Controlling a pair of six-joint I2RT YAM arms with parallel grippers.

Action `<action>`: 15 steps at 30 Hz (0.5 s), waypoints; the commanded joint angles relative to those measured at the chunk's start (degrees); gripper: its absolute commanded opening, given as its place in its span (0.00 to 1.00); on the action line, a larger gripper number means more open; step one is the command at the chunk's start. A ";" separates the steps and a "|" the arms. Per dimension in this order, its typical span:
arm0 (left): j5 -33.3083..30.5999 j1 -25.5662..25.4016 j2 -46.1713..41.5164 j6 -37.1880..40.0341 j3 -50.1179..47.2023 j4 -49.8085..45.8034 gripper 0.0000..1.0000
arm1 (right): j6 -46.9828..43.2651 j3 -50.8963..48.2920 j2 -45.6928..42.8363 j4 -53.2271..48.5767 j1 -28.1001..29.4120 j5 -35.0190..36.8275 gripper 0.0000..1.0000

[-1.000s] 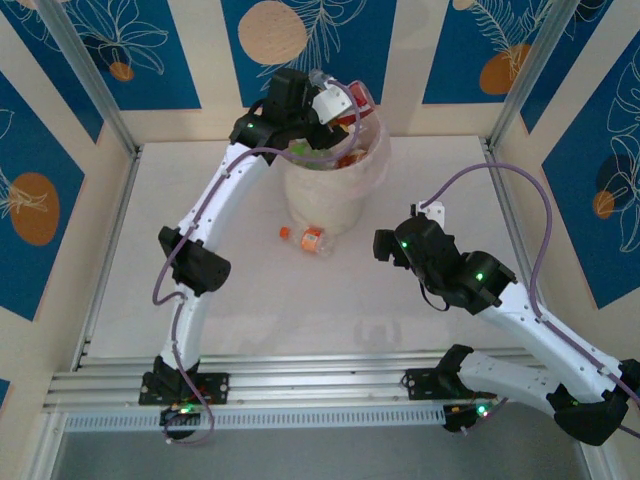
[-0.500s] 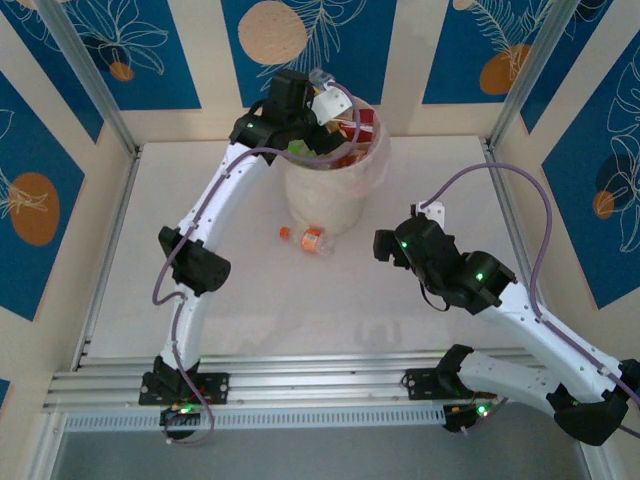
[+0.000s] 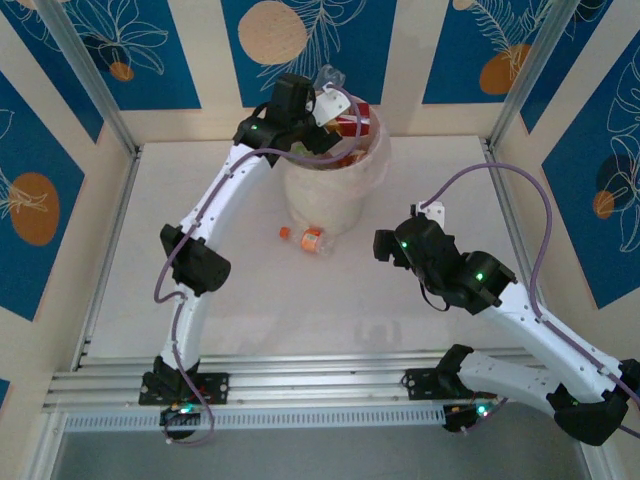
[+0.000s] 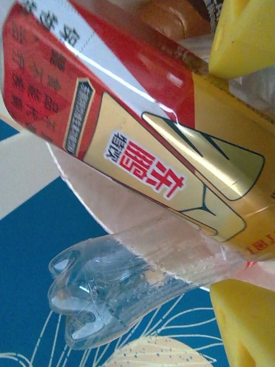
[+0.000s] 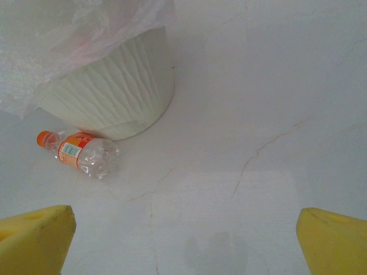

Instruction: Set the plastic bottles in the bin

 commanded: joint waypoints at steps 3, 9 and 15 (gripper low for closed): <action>-0.79 0.35 -4.47 -1.23 -0.32 1.24 0.91 | -1.92 0.35 0.02 2.95 0.41 -1.89 0.99; 5.74 0.08 -10.28 -3.32 -2.94 0.35 0.97 | -5.29 -1.57 1.55 7.55 0.86 -4.67 0.99; 4.99 -0.01 -18.75 -7.40 -11.85 5.12 1.00 | -9.70 -2.99 3.79 12.09 1.26 -7.83 0.99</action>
